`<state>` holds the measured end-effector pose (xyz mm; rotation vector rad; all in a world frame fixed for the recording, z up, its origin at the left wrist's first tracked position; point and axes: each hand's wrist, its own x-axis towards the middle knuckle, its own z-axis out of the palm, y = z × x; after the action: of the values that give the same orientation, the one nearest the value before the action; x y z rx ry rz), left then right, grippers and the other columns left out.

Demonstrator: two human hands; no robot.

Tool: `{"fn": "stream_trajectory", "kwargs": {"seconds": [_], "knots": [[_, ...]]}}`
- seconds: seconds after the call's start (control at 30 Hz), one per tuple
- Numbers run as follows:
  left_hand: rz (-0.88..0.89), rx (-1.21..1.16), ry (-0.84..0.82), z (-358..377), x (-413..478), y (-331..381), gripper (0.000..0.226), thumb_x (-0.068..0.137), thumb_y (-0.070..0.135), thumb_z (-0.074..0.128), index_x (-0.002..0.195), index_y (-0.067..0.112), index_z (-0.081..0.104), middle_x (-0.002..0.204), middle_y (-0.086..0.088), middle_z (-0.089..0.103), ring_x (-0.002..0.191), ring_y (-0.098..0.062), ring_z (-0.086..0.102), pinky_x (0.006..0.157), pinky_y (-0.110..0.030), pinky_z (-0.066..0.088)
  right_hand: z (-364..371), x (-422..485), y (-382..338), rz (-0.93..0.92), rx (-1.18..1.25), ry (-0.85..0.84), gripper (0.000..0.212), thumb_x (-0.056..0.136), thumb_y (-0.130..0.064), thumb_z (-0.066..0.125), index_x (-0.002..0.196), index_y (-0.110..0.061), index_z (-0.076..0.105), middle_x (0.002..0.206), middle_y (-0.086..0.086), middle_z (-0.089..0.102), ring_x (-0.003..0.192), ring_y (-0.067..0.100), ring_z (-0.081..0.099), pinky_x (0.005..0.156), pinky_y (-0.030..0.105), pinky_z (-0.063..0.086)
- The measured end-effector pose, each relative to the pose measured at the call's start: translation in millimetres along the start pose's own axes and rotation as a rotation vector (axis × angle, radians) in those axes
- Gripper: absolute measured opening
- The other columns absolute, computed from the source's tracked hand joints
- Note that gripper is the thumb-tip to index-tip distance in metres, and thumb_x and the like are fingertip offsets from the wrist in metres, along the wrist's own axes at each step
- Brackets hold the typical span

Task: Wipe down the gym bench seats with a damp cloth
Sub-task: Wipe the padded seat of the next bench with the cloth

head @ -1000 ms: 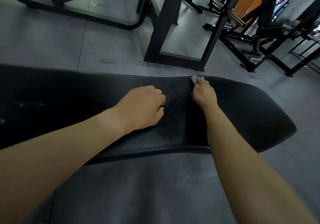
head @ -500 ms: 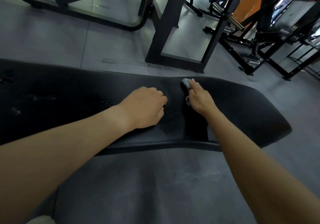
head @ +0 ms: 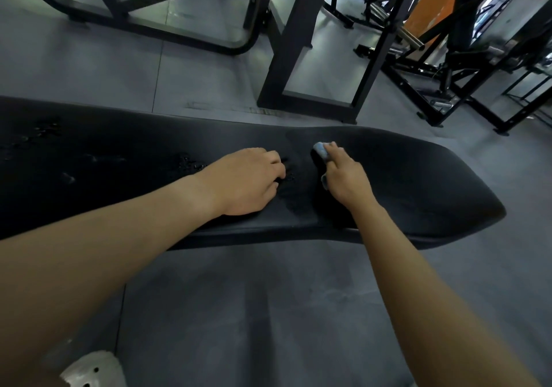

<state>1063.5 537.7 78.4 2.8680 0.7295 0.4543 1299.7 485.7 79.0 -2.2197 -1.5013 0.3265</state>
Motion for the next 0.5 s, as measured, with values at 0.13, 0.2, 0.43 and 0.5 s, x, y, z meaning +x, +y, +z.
{"fn": "stream_trajectory", "kwargs": {"seconds": [0.13,0.2,0.43,0.5], "knots": [[-0.009,-0.004,-0.029,-3.4,-4.8,-2.1,0.035,0.106,0.035,0.042,0.132,0.024,0.063,0.136,0.007,0.054,0.119,-0.014,0.052,0.101,-0.039,0.049,5.4,1.2,-11.9,0.113,0.017,0.041,0.052,0.102,-0.007,0.032,0.152,-0.015,0.041,0.164,0.010,0.031,0.149,0.032,0.028,0.121,0.041,0.020],[-0.002,0.013,-0.032,-4.3,-5.8,-3.1,0.034,0.105,0.035,0.043,0.130,0.024,0.063,0.134,0.007,0.055,0.118,-0.014,0.053,0.100,-0.039,0.049,16.2,-4.6,-29.7,0.069,0.005,0.034,0.050,0.102,-0.008,0.033,0.150,-0.014,0.042,0.162,0.011,0.033,0.147,0.034,0.032,0.118,0.043,0.025],[-0.003,0.039,-0.002,-8.9,-11.5,-8.1,0.035,0.103,0.033,0.047,0.132,0.022,0.063,0.128,0.004,0.061,0.112,-0.016,0.056,0.098,-0.039,0.049,27.7,-31.8,-48.3,-0.341,-0.104,-0.187,0.055,0.106,-0.011,0.034,0.160,-0.019,0.028,0.169,0.000,0.020,0.156,0.015,0.011,0.121,0.022,0.007],[-0.009,0.055,-0.010,-12.1,-12.7,-10.1,0.036,0.103,0.034,0.045,0.132,0.022,0.063,0.128,0.003,0.060,0.111,-0.016,0.056,0.098,-0.038,0.049,17.5,-26.5,-42.1,-0.320,-0.147,-0.206,0.058,0.105,-0.013,0.035,0.161,-0.025,0.026,0.169,-0.006,0.019,0.156,0.011,0.012,0.124,0.028,0.014]]}}
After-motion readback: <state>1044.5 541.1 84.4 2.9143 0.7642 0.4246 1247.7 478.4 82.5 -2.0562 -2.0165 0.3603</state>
